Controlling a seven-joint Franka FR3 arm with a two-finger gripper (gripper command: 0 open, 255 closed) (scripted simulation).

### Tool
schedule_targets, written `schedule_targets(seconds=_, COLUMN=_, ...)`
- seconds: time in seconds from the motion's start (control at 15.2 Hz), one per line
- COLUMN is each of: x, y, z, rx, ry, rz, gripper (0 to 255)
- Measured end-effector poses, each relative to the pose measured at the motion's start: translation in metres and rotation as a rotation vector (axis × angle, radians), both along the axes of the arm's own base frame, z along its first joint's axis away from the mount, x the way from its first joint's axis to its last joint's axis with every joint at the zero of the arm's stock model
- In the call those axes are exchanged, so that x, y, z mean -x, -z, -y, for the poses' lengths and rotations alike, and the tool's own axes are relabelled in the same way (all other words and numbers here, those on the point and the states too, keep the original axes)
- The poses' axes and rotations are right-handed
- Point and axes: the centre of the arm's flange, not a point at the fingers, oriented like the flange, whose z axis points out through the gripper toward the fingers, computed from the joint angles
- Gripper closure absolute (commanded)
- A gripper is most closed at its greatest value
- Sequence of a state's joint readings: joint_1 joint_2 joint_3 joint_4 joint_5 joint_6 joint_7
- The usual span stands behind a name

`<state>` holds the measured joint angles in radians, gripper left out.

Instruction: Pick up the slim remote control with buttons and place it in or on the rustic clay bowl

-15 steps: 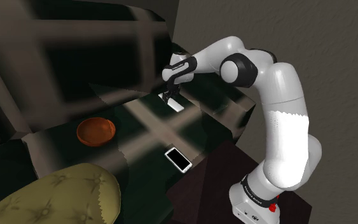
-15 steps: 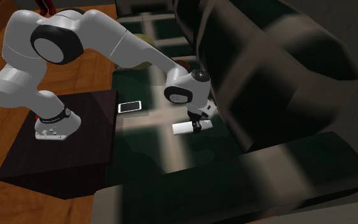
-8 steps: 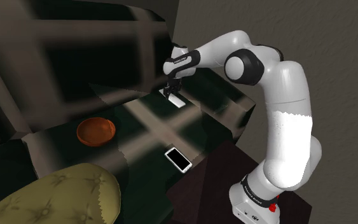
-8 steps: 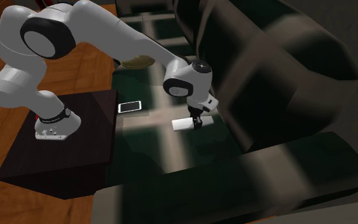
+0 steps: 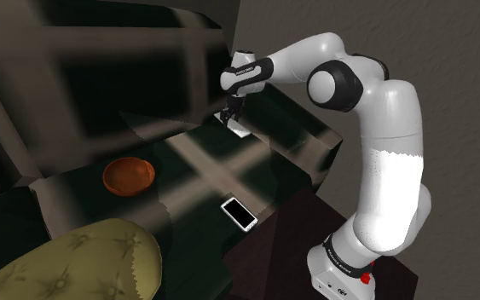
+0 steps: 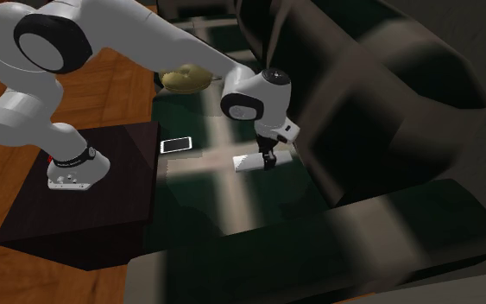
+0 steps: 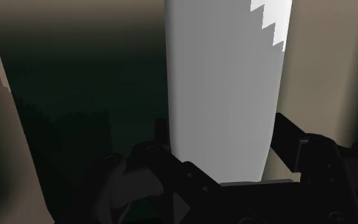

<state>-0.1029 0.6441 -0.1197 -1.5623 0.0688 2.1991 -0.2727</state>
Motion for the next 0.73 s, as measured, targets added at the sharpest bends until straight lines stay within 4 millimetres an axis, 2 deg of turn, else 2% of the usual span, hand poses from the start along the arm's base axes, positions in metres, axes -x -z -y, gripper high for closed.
schedule_targets(seconds=0.26, x=-0.001, y=-0.022, z=0.000, rx=0.000, ry=0.000, rz=0.000, gripper=255)
schedule_targets(seconds=0.33, x=-0.001, y=-0.024, z=-0.006, rx=0.000, ry=0.000, rz=0.000, gripper=255)
schedule_targets(seconds=0.73, x=-0.003, y=-0.024, z=-0.079, rx=0.000, ry=-0.001, rz=0.000, gripper=255)
